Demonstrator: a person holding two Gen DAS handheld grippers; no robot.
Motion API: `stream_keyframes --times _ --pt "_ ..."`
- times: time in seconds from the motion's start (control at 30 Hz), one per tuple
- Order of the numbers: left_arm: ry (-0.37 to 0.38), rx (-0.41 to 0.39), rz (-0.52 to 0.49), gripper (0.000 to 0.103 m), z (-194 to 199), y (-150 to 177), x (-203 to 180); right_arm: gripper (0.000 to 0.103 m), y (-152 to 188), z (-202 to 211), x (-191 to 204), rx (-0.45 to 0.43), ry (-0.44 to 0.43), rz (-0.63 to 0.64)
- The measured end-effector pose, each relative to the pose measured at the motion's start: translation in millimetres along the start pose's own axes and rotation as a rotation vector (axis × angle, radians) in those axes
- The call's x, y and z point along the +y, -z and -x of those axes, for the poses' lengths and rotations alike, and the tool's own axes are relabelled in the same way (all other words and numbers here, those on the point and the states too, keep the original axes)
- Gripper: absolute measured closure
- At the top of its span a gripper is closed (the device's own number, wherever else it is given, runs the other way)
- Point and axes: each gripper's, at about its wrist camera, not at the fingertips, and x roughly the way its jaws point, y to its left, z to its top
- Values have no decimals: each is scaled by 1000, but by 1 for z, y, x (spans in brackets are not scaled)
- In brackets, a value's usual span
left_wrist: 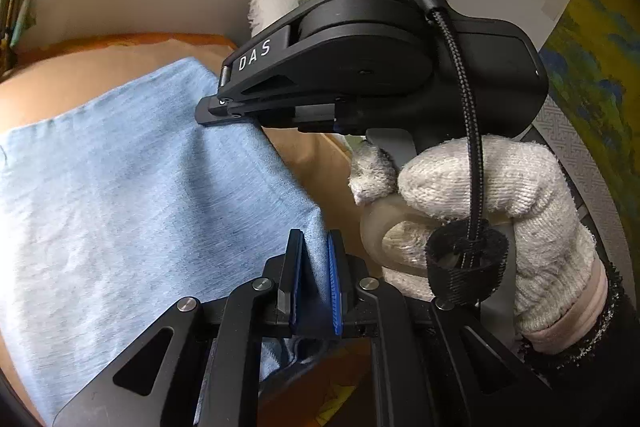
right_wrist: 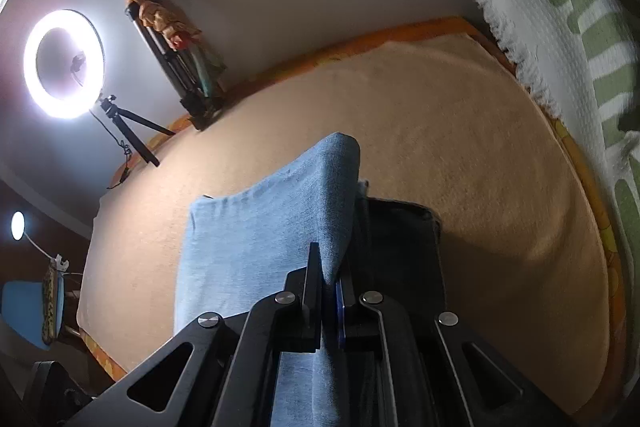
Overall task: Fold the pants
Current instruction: 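Lift the jeans' edge with both tools and fold it over the rest, then open both tools and release the folded jeans onto the blanket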
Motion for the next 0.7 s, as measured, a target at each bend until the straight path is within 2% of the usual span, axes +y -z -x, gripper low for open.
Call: stream_keyframes --times 0.27,0.37,0.43,0.47,0.5,0.53,0.6,0.7 --pt "-3 21 22 94 -23 -2 -3 101 1 -18 -14 30 19 0" --pt "1 23 12 94 -16 11 -19 100 1 -20 -17 30 13 -3" --pt "2 28 4 93 -22 11 -24 97 0 -16 -18 16 23 0" --pt "4 32 2 93 -22 11 -28 92 -1 -13 -19 9 26 -3" --pt "11 42 4 88 -25 12 -30 87 -3 -9 -21 2 32 -8" --pt "18 50 5 87 -27 12 -33 85 -4 -4 -22 -11 46 -13" --pt "11 57 -7 87 -29 13 -39 74 -7 8 -25 -33 55 -17" --pt "-28 39 -44 87 -20 14 -46 70 -9 30 -26 -69 54 -10"
